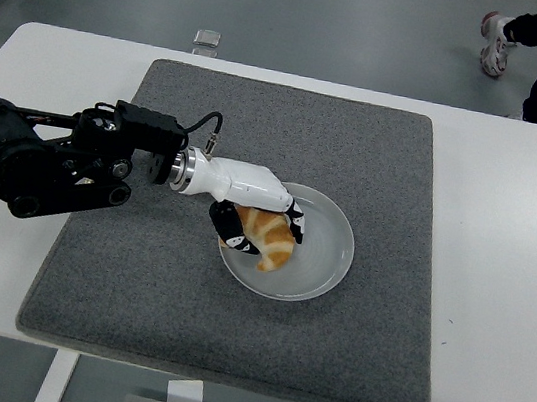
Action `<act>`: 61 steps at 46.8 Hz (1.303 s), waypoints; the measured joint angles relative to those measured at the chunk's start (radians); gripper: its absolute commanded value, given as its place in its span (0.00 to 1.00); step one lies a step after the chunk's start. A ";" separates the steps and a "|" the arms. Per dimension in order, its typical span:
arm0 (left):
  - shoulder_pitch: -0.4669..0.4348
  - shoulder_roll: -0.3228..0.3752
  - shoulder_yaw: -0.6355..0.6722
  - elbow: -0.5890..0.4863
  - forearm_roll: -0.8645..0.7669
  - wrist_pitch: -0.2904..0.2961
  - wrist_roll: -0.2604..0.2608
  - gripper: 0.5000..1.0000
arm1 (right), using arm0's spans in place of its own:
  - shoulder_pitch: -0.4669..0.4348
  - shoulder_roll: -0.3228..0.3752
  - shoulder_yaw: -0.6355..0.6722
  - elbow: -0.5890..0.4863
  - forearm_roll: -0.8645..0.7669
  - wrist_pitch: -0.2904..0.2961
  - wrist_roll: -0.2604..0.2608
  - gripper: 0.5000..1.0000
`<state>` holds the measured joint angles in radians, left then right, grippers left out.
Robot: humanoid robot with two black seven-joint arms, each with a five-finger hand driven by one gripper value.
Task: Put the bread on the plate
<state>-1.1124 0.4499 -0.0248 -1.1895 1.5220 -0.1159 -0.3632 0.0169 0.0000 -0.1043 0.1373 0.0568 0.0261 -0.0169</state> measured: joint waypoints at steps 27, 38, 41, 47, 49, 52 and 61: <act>-0.013 0.000 -0.068 -0.004 -0.083 0.021 0.000 0.98 | 0.000 0.000 0.000 0.000 0.000 0.000 0.000 0.90; -0.016 0.006 -0.143 -0.008 -0.239 0.022 0.000 0.98 | 0.000 0.000 0.000 0.000 0.000 0.000 0.000 0.90; -0.012 0.007 -0.166 -0.007 -0.310 0.022 0.000 0.98 | 0.000 0.000 0.000 0.000 0.000 0.000 0.000 0.90; -0.006 0.011 -0.209 0.003 -0.459 0.022 0.000 0.98 | 0.000 0.000 0.000 0.000 0.000 0.000 0.000 0.90; -0.004 0.017 -0.225 0.009 -0.514 0.022 0.000 0.98 | 0.000 0.000 0.000 0.000 0.000 0.000 0.000 0.90; 0.001 0.029 -0.254 0.020 -0.610 0.022 0.000 0.98 | 0.000 0.000 0.000 0.000 0.000 0.000 0.000 0.90; 0.006 0.051 -0.302 0.074 -0.967 0.023 0.000 0.98 | 0.000 0.000 0.000 0.000 0.000 0.000 0.000 0.90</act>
<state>-1.1068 0.5006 -0.3268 -1.1157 0.5551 -0.0928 -0.3636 0.0167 0.0000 -0.1043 0.1374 0.0567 0.0261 -0.0169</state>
